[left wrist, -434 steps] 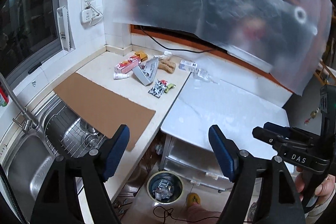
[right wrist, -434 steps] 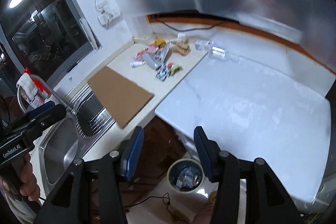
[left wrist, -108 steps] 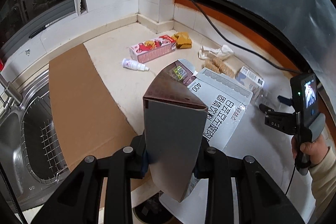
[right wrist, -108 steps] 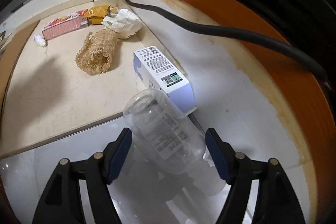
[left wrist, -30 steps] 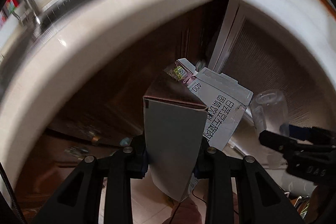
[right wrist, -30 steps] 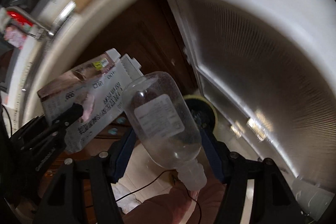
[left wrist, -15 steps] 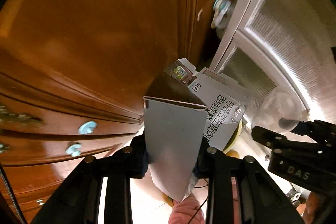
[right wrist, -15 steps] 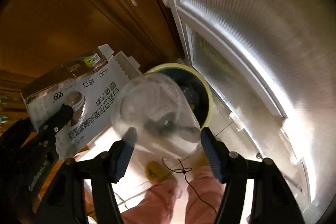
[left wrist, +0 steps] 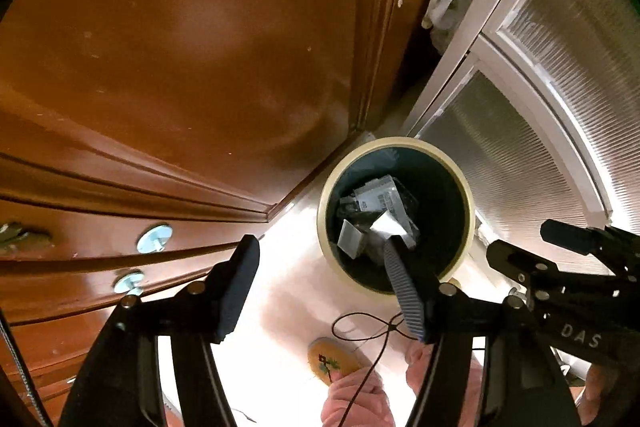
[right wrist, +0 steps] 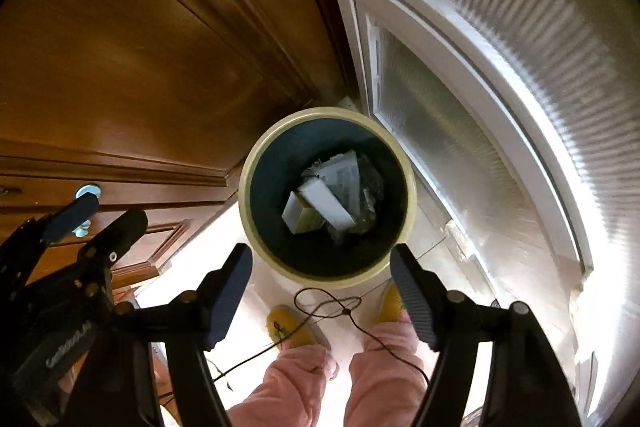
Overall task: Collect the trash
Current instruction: 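Open both grippers over the bin to drop the carton and bottle, then raise both tools back up toward the counter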
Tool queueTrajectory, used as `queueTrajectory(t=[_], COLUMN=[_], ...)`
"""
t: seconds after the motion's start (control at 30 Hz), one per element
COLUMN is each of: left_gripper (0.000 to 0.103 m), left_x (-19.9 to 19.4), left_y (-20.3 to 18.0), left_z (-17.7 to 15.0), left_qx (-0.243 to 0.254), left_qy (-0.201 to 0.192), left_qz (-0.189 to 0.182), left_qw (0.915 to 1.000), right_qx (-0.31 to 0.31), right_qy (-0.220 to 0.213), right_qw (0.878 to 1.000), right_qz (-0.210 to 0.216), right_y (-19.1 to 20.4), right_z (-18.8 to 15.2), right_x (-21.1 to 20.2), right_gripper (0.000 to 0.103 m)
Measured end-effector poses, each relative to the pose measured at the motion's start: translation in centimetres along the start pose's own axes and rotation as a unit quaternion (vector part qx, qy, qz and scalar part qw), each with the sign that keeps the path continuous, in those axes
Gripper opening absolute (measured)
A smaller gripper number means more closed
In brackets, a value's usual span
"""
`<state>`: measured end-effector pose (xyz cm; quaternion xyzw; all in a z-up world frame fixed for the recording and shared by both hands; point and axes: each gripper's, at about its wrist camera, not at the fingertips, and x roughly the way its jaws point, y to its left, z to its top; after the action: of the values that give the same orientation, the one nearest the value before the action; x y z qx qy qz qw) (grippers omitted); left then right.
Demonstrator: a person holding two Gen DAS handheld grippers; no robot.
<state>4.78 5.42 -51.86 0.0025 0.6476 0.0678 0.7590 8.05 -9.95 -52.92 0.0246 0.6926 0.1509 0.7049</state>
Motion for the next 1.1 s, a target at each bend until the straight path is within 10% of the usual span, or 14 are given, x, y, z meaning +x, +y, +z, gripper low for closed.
queueTrajectory(t=[0.6, 1.1], left_gripper=[0.063, 0.064], left_x=[-21.8, -43.2], left_y=[0.2, 1.6], left_z=[-0.2, 2.3], left_qx=[0.035, 0.085], left_qy=[-0.089, -0.269], left_qz=[-0.028, -0.036], left_qw=[0.995, 0.9586], right_qx=[0.006, 0.016], right_qy=[-0.051, -0.226], right_qw=[0.999, 0.974], right_qz=[0.001, 0.003], right_y=[1.8, 5.1], right_z=[-4.6, -6.5], right_x=[-18.0, -37.6], right_gripper=[0.072, 0.072])
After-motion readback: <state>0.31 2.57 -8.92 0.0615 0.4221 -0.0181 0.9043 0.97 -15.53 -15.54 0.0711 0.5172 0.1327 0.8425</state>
